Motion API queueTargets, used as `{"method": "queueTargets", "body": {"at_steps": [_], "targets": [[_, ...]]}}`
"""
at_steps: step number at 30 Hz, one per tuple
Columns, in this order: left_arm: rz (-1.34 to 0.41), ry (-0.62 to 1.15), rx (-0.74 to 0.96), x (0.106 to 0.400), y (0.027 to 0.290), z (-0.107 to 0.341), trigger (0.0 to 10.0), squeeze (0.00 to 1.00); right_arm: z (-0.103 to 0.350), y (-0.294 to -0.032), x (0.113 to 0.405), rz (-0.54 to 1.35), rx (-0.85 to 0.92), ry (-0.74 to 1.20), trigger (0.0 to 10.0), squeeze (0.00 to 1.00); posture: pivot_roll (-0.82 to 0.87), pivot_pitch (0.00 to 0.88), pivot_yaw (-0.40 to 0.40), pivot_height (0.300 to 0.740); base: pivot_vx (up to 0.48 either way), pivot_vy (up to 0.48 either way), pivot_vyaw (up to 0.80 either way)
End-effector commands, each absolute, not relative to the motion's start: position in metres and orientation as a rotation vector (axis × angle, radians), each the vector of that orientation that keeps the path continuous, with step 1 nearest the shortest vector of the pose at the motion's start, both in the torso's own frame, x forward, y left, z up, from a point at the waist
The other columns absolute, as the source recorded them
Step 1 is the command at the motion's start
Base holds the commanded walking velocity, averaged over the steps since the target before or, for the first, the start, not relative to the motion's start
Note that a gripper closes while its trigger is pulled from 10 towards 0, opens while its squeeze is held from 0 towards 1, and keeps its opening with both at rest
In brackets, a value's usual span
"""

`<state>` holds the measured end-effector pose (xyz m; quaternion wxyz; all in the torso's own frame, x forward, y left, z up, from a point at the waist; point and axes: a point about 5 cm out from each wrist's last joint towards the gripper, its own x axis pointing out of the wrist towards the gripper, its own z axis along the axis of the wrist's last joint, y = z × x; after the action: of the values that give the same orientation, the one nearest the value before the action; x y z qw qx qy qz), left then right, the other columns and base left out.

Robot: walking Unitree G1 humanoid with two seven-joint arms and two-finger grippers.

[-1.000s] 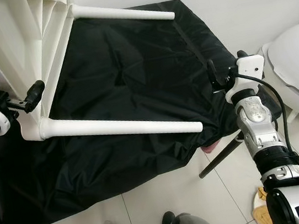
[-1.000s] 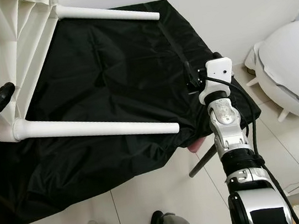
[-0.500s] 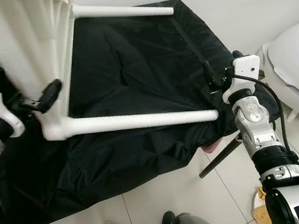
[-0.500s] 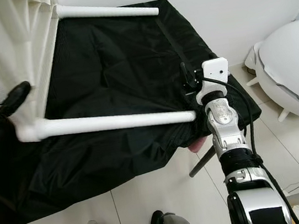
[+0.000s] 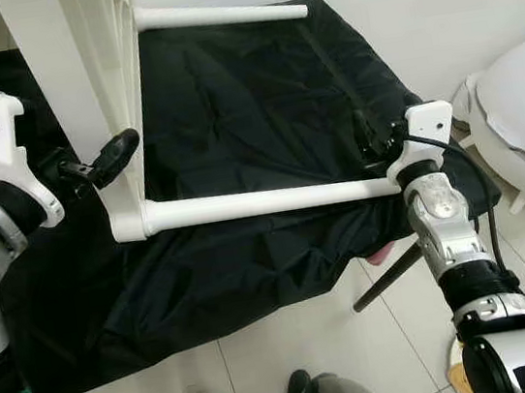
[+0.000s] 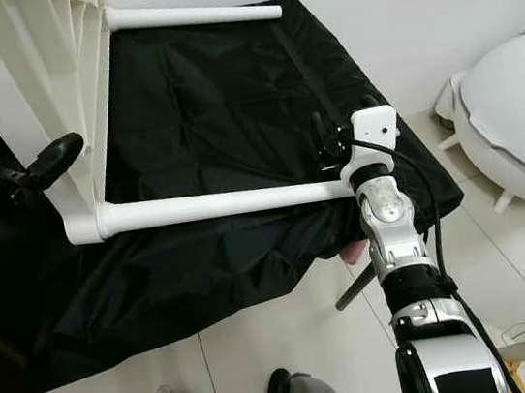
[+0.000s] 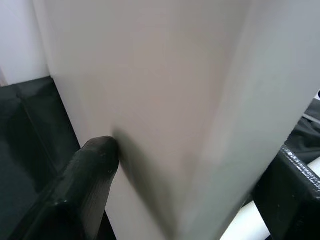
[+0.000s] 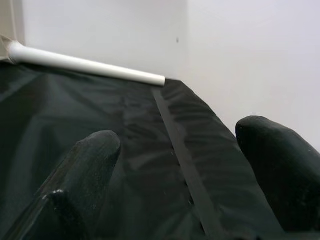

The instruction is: Building children table

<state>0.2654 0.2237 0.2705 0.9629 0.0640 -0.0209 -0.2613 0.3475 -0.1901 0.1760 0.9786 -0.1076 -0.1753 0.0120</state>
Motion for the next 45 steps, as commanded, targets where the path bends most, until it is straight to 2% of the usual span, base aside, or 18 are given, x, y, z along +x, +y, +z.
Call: {"method": "queueTargets", "body": {"at_steps": [1,11,21,22,27,28,29,42,43,45], "targets": [[-0.745,-0.056,0.129,0.251,0.209,0.274,10.0,0.0,0.173,-0.194,0.346,0.016,-0.215,-0.34,10.0,0.0,0.11,0.114,-0.02,0.74,0.0,0.0,0.0],[-0.773,-0.024,0.071,0.236,0.224,0.269,10.0,0.0,0.174,-0.186,0.35,0.052,-0.213,-0.34,10.0,0.0,0.12,0.099,-0.041,0.74,0.0,0.0,0.0],[-0.758,-0.039,0.074,0.235,0.222,0.271,10.0,0.0,0.177,-0.183,0.352,0.071,-0.215,-0.342,10.0,0.0,0.13,0.09,-0.047,0.74,0.0,0.0,0.0],[-0.746,-0.029,0.067,0.236,0.222,0.27,10.0,1.0,0.177,-0.183,0.352,0.071,-0.214,-0.342,10.0,0.0,0.12,0.092,-0.045,0.74,0.0,0.0,0.0],[-0.718,-0.011,0.1,0.238,0.222,0.271,10.0,1.0,0.176,-0.183,0.351,0.068,-0.214,-0.344,10.0,0.0,0.12,0.096,-0.041,0.74,0.0,0.0,0.0],[-0.712,-0.007,0.112,0.239,0.221,0.271,10.0,0.69,0.176,-0.183,0.35,0.067,-0.215,-0.344,10.0,0.0,0.12,0.099,-0.04,0.74,0.0,0.0,0.0],[-0.707,-0.002,0.119,0.239,0.221,0.272,10.0,0.0,0.175,-0.184,0.35,0.065,-0.216,-0.343,10.0,0.0,0.12,0.102,-0.038,0.74,0.0,0.0,0.0],[-0.733,0.05,0.135,0.234,0.221,0.27,10.0,0.0,0.175,-0.188,0.349,0.053,-0.217,-0.341,10.0,0.0,0.12,0.108,-0.033,0.74,0.0,0.0,0.0],[-0.732,0.053,0.138,0.233,0.221,0.27,10.0,1.0,0.175,-0.187,0.349,0.053,-0.216,-0.34,10.0,0.0,0.12,0.108,-0.034,0.74,0.0,0.0,0.0],[-0.727,0.055,0.145,0.233,0.222,0.271,10.0,1.0,0.175,-0.187,0.35,0.054,-0.216,-0.34,10.0,0.0,0.12,0.109,-0.035,0.74,0.0,0.0,0.0]]}}
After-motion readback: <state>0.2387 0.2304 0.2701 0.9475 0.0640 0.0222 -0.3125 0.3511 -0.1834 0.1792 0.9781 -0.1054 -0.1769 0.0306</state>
